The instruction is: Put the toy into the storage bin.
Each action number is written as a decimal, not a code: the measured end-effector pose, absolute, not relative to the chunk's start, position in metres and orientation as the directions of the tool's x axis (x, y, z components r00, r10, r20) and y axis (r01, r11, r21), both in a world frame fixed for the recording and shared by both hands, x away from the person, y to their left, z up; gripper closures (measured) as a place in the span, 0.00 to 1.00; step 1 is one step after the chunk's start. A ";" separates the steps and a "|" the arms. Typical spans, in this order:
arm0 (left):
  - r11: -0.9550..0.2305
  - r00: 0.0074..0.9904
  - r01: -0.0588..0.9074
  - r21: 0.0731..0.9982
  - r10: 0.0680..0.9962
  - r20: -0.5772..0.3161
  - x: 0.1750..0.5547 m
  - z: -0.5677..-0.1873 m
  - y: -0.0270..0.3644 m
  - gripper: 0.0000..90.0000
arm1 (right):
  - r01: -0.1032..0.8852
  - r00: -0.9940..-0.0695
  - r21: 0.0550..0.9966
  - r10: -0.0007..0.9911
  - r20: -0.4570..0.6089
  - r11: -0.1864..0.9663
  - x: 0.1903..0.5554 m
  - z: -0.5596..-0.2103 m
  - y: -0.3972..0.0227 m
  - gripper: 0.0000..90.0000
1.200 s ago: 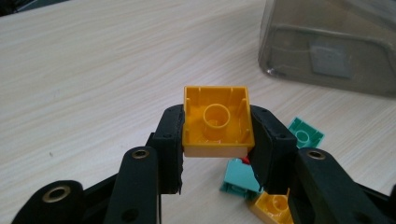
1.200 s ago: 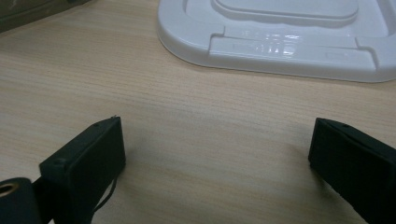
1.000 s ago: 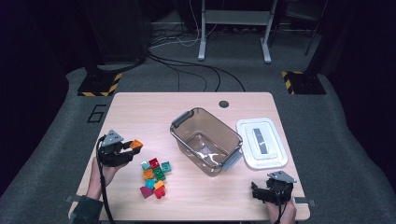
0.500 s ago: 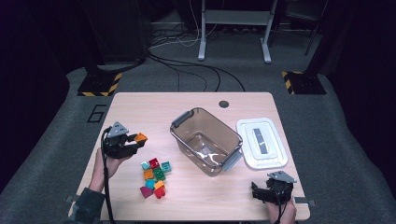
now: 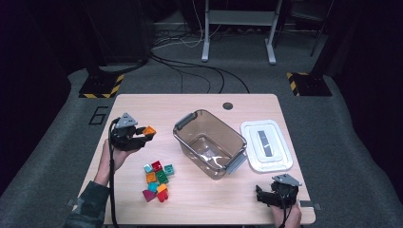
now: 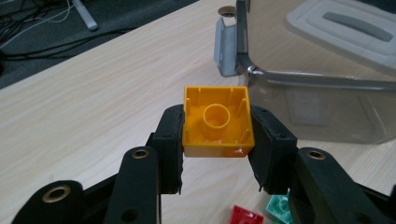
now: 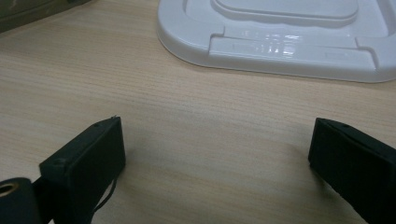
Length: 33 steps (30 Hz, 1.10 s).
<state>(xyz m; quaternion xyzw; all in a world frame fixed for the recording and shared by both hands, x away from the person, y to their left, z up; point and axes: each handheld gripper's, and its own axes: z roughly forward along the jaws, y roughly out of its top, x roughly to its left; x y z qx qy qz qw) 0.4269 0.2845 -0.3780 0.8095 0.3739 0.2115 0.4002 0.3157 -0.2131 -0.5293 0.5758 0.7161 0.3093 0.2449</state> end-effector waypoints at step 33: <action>-0.563 0.751 0.382 0.733 0.651 0.109 0.474 -0.350 0.197 0.65 | 0.673 -0.217 0.725 0.976 0.005 0.146 0.316 -0.529 -0.213 0.03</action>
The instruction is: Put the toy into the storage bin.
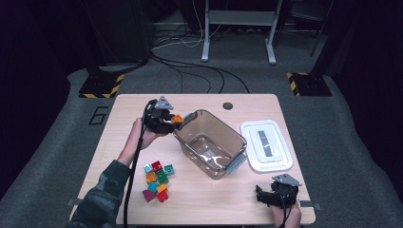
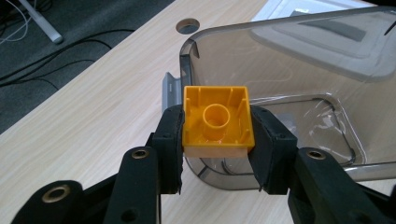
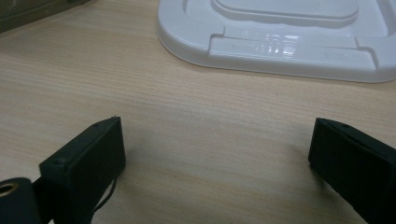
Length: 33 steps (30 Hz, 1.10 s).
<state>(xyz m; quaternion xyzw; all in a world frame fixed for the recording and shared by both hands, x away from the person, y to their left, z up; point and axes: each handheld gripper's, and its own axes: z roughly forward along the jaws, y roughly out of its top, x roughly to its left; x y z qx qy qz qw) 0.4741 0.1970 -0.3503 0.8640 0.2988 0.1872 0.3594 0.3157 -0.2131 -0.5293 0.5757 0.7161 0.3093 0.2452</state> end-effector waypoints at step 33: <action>-0.492 0.682 0.429 0.758 0.727 0.086 0.419 -0.362 0.253 0.08 | 0.673 -0.216 0.725 0.976 0.004 0.145 0.316 -0.529 -0.213 0.03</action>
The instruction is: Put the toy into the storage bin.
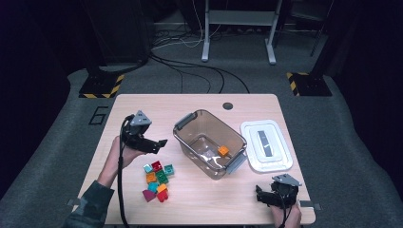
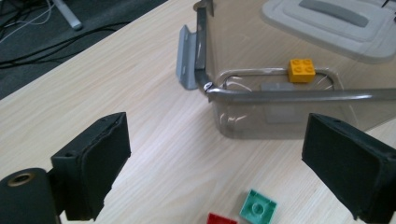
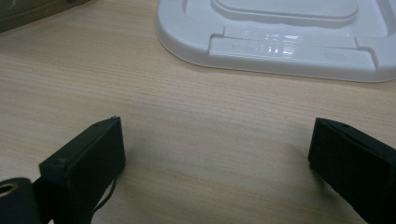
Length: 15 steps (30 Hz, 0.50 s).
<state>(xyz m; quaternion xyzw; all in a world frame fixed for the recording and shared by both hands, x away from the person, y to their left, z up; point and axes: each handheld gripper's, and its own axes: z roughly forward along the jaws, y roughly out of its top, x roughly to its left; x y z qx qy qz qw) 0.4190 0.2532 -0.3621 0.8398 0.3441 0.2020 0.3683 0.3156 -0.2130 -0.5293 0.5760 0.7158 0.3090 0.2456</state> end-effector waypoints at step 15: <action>-0.445 0.626 0.511 0.736 0.779 0.036 0.402 -0.409 0.287 0.01 | 0.673 -0.215 0.725 0.977 0.004 0.145 0.316 -0.529 -0.213 0.03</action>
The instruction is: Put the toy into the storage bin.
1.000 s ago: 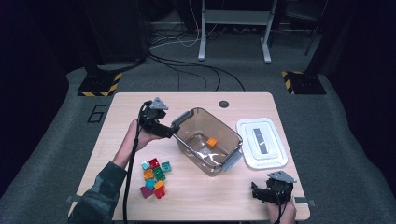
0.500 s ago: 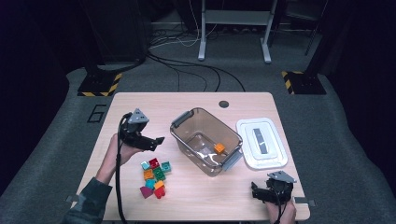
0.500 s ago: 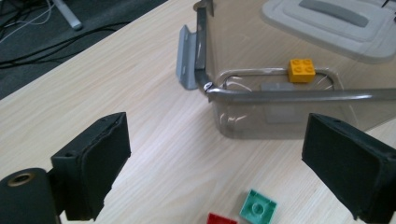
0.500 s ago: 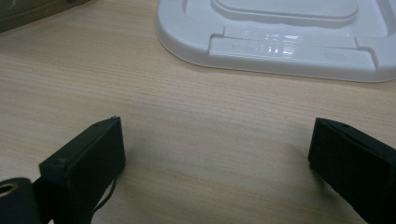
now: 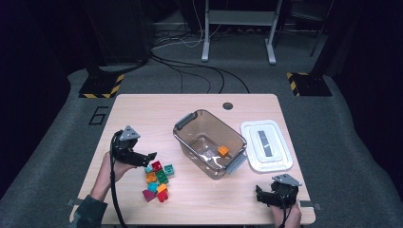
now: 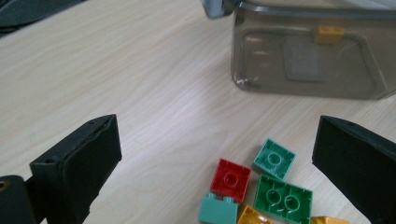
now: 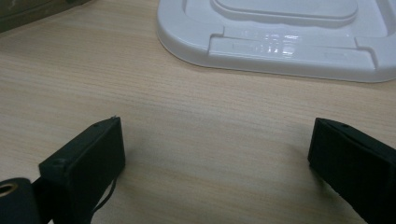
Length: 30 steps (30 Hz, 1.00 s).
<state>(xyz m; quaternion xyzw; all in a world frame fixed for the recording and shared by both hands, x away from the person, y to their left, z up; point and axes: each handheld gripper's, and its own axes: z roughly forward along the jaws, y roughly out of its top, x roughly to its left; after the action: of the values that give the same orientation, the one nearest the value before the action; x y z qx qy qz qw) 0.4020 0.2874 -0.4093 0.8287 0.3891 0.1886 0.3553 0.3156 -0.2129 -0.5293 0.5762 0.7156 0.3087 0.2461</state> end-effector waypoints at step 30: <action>-0.453 0.619 0.629 0.633 0.783 -0.055 0.404 -0.495 0.310 0.47 | 0.673 -0.212 0.726 0.977 0.003 0.144 0.316 -0.529 -0.213 0.03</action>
<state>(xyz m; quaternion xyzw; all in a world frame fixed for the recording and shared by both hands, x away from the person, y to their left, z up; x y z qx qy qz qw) 0.4037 0.3096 -0.4952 0.8432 0.4187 0.1234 0.3138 0.3156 -0.2126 -0.5293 0.5771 0.7149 0.3082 0.2469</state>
